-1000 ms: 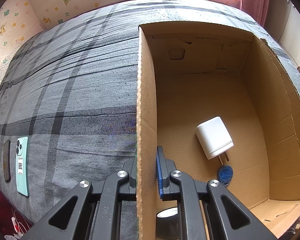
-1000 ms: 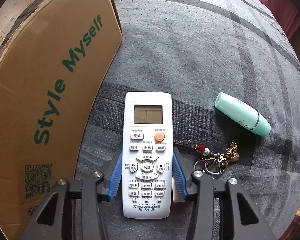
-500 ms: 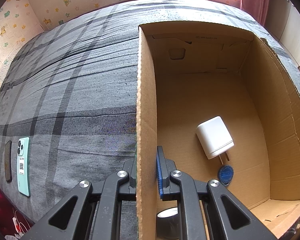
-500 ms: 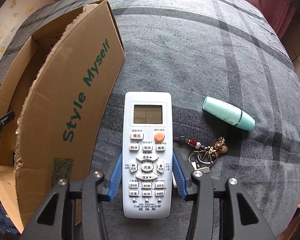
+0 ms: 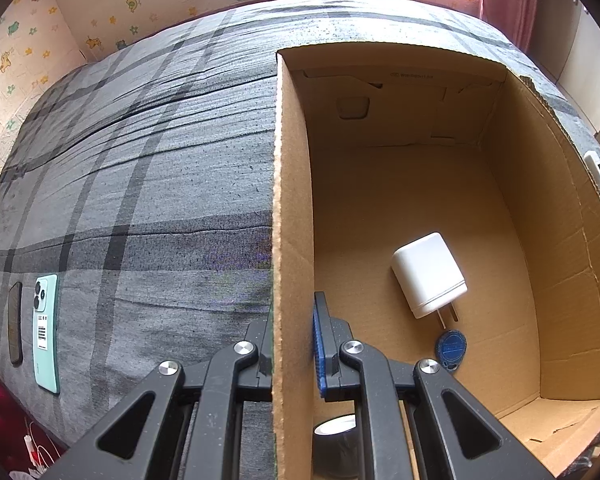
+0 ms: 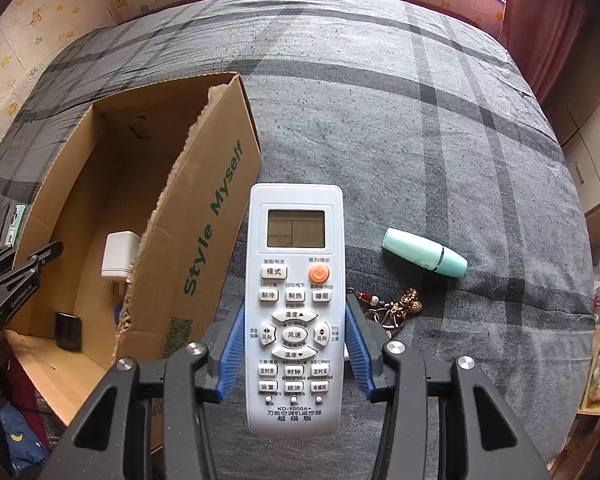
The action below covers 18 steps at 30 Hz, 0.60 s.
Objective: Organize rigid objects
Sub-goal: 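Lift the white remote with the right tool and carry it into the box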
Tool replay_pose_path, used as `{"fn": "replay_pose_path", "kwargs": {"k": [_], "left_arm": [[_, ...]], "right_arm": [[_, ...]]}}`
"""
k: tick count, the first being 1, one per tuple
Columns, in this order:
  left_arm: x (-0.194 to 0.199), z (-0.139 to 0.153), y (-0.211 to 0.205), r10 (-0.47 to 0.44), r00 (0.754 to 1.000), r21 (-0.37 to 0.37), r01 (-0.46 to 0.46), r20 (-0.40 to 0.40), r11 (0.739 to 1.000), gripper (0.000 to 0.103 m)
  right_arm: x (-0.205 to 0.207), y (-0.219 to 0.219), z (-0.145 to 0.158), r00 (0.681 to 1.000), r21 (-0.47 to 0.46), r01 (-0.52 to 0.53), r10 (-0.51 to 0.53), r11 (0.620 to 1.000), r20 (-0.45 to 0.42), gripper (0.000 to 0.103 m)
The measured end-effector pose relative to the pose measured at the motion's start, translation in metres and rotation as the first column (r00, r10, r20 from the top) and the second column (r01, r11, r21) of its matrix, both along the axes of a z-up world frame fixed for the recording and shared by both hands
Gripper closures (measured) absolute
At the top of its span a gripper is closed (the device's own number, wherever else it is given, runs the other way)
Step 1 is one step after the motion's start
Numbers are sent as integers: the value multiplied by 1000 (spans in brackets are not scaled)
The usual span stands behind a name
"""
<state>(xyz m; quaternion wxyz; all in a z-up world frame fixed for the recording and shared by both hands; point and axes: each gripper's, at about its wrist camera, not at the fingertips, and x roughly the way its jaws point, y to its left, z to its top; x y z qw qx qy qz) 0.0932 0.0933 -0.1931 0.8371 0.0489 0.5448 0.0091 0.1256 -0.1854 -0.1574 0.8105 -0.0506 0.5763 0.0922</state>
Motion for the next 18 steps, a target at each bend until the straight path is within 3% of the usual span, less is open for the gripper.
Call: {"fn": "replay_pose_path", "kwargs": {"k": [18], "left_arm": [[1,-1,1,-2,1000,-3,2,-1,1000,90]], "right_arm": [[1,32,59,994,-3,-46,46,999,101,54]]}}
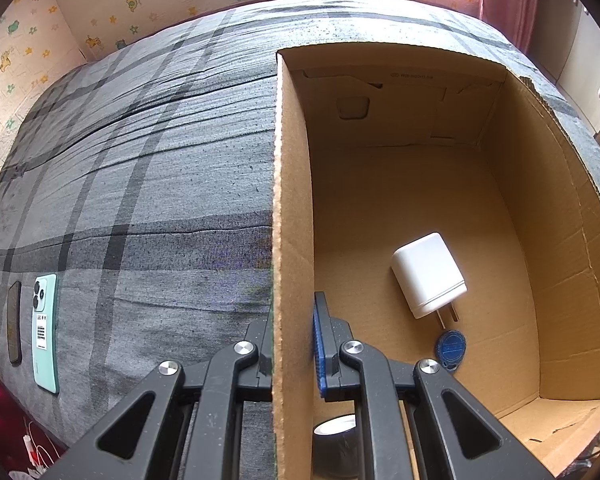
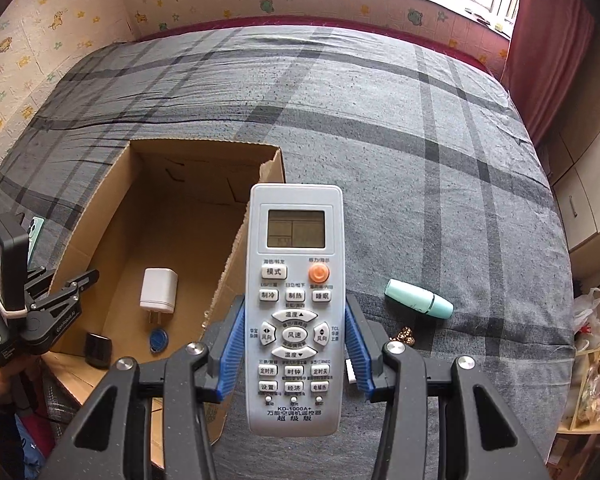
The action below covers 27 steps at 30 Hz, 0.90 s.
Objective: Organize rigid objects
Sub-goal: 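Lift the white remote with the right tool and carry it into the box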
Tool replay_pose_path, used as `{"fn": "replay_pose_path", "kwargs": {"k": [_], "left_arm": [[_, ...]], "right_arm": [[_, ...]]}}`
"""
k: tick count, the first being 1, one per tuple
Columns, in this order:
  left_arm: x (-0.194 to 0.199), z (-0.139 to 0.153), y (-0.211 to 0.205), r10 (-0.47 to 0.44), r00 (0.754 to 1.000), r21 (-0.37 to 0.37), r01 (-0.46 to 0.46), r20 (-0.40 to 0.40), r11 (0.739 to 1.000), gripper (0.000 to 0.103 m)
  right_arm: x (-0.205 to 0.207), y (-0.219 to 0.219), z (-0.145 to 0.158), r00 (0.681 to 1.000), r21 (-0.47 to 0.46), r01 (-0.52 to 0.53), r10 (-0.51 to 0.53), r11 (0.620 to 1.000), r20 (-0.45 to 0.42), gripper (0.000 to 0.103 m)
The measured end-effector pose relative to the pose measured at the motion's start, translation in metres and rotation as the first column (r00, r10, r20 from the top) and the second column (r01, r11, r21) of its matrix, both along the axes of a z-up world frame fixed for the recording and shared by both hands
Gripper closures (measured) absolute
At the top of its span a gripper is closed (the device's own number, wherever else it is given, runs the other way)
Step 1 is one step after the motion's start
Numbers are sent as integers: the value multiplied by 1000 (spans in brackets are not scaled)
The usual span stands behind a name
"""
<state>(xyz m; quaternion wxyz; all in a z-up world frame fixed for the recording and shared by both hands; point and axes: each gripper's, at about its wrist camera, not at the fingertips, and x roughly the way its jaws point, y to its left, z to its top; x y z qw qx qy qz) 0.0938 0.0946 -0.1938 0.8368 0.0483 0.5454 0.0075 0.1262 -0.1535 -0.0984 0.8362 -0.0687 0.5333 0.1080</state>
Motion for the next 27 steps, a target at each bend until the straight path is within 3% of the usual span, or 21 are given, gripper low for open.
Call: {"fn": "replay_pose_path", "kwargs": {"k": [12,27], "left_arm": [[0,0,0,0,1000,-6,0,-1,1000,90],[-1,0,2,-1,1000,-17,1,3,1000,90]], "right_arm": [[3,40,16,998,32,-65,65,997,20,54],[6,97,-1,991,38,-130,131,991,-35,54]]}}
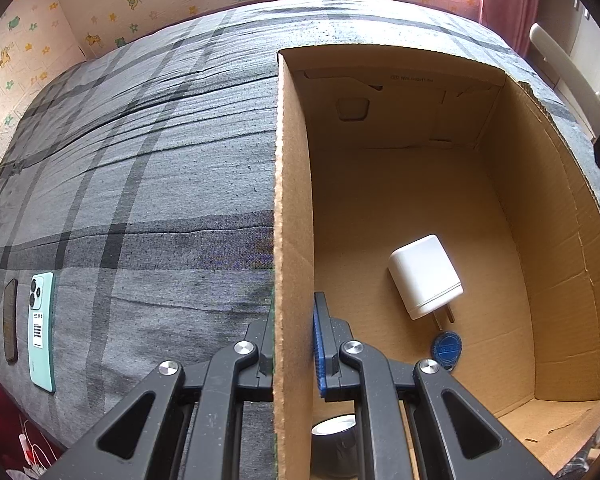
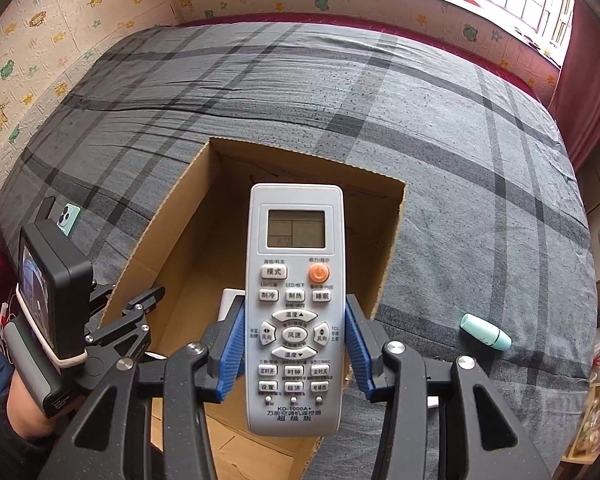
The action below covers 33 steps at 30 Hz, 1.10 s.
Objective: Organize rigid objects
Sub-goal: 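Lift the white remote with the right tool and carry it into the box, then lower the remote into the box and open the right tool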
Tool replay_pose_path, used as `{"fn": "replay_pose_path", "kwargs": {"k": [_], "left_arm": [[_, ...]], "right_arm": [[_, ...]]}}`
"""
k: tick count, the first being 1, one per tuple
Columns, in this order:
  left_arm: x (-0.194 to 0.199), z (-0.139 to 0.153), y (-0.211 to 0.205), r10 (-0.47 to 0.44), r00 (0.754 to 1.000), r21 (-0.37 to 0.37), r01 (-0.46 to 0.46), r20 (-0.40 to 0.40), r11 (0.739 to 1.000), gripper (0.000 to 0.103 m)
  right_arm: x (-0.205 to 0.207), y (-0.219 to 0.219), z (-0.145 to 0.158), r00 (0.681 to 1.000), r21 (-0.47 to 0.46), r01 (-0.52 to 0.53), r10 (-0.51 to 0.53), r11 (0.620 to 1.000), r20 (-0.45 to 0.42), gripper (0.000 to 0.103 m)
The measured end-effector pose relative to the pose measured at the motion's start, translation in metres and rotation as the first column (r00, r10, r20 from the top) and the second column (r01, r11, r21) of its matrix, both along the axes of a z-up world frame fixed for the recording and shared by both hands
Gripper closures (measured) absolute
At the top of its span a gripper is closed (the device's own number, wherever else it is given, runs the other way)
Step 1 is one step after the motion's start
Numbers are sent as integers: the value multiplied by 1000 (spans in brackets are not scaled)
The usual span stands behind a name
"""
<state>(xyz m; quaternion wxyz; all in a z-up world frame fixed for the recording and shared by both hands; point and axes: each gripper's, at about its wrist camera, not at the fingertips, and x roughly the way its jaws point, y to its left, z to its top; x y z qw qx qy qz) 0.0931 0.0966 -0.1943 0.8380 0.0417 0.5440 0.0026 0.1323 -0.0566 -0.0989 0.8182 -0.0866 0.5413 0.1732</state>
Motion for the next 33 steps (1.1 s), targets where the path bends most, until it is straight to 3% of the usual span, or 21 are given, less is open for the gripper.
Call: {"fn": "replay_pose_path", "kwargs": {"k": [18,33], "left_arm": [[-1,0,0,-2,1000,3,2,2,1000,90],[-1,1,1,-3,1000,5,3,0,1000,90]], "right_arm": [[7,49,-67,992,-100,-28,15,995,-122,54],[19,62,-115,974,-200,-21,-25,980,-227,53]]}}
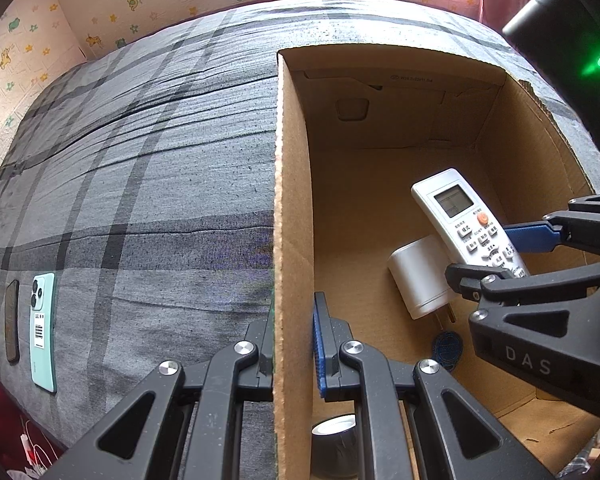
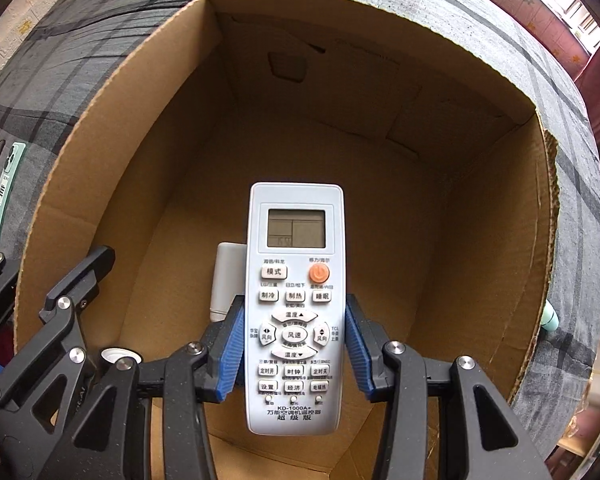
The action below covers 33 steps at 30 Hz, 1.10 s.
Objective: Organize rigid objects
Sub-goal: 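Lower the remote into the box and open the right tool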
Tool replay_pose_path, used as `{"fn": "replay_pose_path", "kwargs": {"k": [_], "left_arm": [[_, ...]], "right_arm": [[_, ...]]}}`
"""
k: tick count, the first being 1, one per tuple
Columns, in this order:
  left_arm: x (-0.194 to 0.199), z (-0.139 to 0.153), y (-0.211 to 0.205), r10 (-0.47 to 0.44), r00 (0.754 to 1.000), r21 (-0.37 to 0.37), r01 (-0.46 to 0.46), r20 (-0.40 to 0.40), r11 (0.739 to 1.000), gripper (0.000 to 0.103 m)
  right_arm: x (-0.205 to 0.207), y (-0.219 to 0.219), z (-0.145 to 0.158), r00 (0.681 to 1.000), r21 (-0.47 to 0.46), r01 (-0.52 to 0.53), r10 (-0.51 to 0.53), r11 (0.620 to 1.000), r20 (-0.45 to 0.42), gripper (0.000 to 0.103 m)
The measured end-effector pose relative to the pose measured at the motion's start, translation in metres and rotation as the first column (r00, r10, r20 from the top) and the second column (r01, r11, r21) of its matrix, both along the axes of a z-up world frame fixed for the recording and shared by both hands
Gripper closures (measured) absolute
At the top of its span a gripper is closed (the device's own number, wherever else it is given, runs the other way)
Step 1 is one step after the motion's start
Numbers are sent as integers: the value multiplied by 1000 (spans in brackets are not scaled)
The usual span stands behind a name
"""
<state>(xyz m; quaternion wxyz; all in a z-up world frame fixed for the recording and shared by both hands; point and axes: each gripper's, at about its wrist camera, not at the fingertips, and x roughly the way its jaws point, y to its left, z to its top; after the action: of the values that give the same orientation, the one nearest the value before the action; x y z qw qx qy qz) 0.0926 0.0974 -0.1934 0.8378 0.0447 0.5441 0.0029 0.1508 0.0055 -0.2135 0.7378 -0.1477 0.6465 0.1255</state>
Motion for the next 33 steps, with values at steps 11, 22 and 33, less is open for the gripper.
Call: {"fn": "replay_pose_path", "kwargs": {"k": [11,22,33], "left_arm": [[1,-1,-1,0,1000,5,0,-1,1000,90],[0,0,-2,0,1000,8,0,-1,1000,90],[0,0,-2,1,1000,9,-1,-3,1000,90]], "right_arm": [[13,-5,-6,999,-2,31,-31,1000,-19,54],[12,-6,-1,1000,18,28,-28,999,-7,56],[-4,-12,13,999,59,15,-17,998,36,52]]}}
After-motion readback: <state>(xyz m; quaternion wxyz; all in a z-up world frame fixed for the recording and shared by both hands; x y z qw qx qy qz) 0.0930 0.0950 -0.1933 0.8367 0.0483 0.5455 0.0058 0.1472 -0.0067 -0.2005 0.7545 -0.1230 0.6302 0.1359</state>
